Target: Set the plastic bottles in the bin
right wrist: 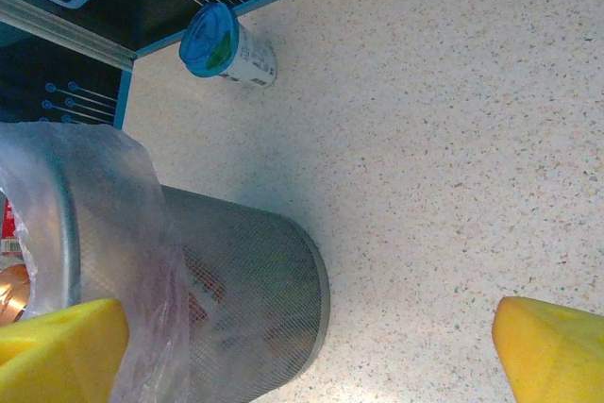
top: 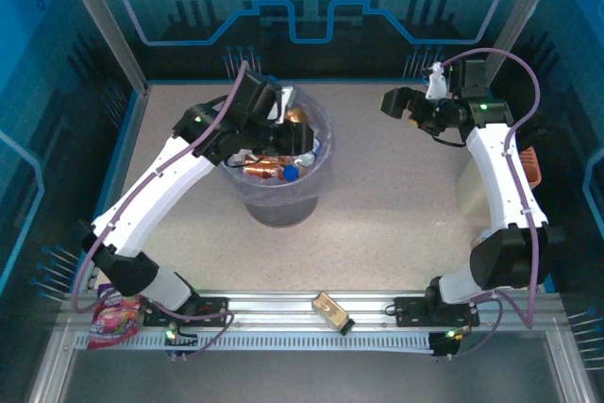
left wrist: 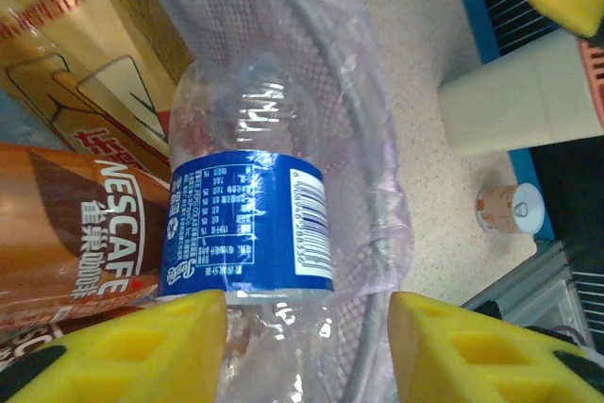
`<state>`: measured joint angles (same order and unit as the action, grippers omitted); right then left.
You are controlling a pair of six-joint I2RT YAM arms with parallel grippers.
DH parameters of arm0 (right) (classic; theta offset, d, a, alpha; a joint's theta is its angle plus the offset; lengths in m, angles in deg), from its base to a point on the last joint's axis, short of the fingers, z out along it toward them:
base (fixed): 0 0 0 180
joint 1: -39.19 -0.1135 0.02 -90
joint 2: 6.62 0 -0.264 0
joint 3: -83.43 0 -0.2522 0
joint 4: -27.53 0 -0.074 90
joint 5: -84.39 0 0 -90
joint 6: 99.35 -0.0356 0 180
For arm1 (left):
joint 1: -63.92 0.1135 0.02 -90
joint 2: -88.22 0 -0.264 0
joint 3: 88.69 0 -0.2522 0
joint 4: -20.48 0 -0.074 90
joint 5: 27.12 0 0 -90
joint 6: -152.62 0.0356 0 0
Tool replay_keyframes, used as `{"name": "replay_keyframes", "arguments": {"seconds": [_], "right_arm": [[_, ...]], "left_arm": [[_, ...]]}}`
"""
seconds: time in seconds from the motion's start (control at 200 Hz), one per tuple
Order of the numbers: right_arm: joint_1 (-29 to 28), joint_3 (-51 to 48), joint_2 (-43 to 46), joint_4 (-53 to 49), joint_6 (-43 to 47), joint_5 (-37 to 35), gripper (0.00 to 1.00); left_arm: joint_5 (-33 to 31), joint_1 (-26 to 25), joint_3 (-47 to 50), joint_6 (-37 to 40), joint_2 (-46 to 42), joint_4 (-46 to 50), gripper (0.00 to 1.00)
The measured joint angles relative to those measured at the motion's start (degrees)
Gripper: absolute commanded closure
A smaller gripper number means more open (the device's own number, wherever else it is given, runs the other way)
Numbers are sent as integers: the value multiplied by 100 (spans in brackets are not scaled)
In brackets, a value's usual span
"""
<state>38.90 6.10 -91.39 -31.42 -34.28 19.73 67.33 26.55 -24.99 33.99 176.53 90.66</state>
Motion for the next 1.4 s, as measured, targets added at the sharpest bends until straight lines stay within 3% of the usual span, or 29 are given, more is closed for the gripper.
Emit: {"name": "replay_keyframes", "arguments": {"seconds": [0.155, 0.32, 0.48, 0.55, 0.61, 0.73, 0.896, 1.021, 1.236, 1.401], "right_arm": [[11, -28, 24, 26, -2, 42, 0], [26, -33, 52, 28, 4, 48, 0], [44, -33, 57, 26, 98, 42, 0], [44, -33, 70, 28, 181, 7, 0], [42, -46, 107, 57, 286, -116, 0], [-96, -382, 396, 354, 721, -765, 0], [-708, -1134, 861, 894, 1462, -2000, 0], [-789, -1711, 975, 1276, 1731, -2667, 0], [-789, -3136, 1021, 2273, 1794, -3154, 0], [-789, -4341, 999, 3390, 1779, -3456, 0]], "left_arm": [[-2, 2, 72, 2, 57, -55, 52], [-144, 0, -190, 164, 70, 92, 33], [-597, 68, -1073, 566, 22, 295, 14], [-831, 210, -1209, 782, -162, 304, 2], [-1097, 409, -1115, 949, -433, 275, 1], [-1687, 1049, -59, 1235, -1419, -216, 1], [-2603, 2341, 2173, 1384, -2889, -1228, 1], [-3032, 3117, 3945, 1423, -3493, -2197, 1], [-3504, 3261, 6384, 1528, -3501, -3762, 1], [-3571, 3270, 7490, 1611, -3174, -5095, 1]]}}
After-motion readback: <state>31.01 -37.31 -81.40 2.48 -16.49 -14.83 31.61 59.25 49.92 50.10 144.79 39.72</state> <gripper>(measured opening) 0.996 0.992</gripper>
